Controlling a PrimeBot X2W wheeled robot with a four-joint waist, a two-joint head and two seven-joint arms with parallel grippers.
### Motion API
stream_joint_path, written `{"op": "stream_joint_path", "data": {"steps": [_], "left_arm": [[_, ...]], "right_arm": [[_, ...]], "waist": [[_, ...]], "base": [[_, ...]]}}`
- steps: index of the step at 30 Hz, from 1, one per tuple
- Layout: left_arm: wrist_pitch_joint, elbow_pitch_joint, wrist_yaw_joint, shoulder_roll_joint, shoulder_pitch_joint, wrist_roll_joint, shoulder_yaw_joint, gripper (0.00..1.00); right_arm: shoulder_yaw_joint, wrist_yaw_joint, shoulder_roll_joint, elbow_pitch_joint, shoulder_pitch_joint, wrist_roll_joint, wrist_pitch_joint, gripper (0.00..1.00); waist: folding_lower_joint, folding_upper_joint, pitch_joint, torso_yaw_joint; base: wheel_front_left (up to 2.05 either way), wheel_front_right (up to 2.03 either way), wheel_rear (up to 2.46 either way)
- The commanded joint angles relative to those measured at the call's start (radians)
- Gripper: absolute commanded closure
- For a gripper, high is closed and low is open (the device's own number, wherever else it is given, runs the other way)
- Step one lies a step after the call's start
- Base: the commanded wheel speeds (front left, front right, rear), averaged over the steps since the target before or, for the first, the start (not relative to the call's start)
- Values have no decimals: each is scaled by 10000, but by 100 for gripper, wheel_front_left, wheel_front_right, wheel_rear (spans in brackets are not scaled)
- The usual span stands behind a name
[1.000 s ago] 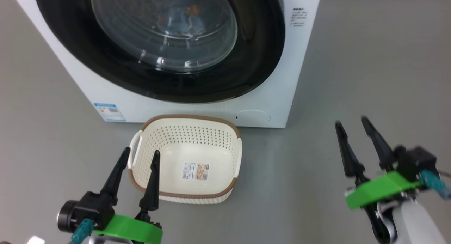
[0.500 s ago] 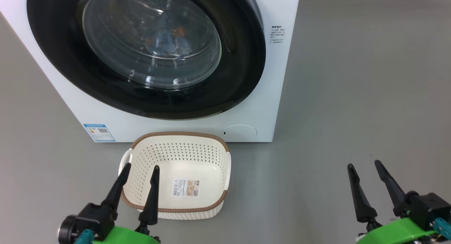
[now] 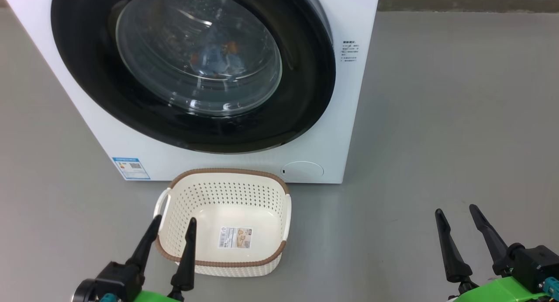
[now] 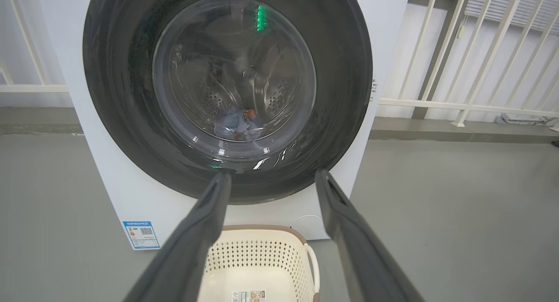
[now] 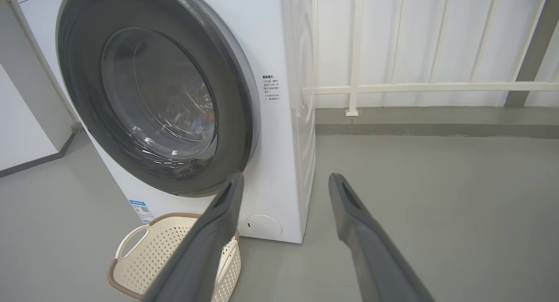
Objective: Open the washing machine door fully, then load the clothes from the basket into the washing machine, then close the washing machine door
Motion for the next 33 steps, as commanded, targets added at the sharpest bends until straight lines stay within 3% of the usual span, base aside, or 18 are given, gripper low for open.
{"op": "stream_joint_path", "data": {"steps": [1,29,30,33], "left_arm": [[0,-241,66,162,-183,-106,294,0],[-2,-316,239,282,-266,-172,104,0],[12,-54,182,96,30,-74,-202,100],[16,287,179,-32,159,-94,-246,100]], "right_arm": [[251,-25,-55,-315,-91,-15,29,0],[365,-25,-51,-296,38,24,73,0],[93,0,29,-9,194,5,70,100],[96,2,65,394,199,28,70,100]], "waist": [[0,0,-21,34],[0,0,65,129],[0,0,65,129],[0,0,66,128]], "base": [[0,0,0],[0,0,0],[0,0,0],[0,0,0]]}}
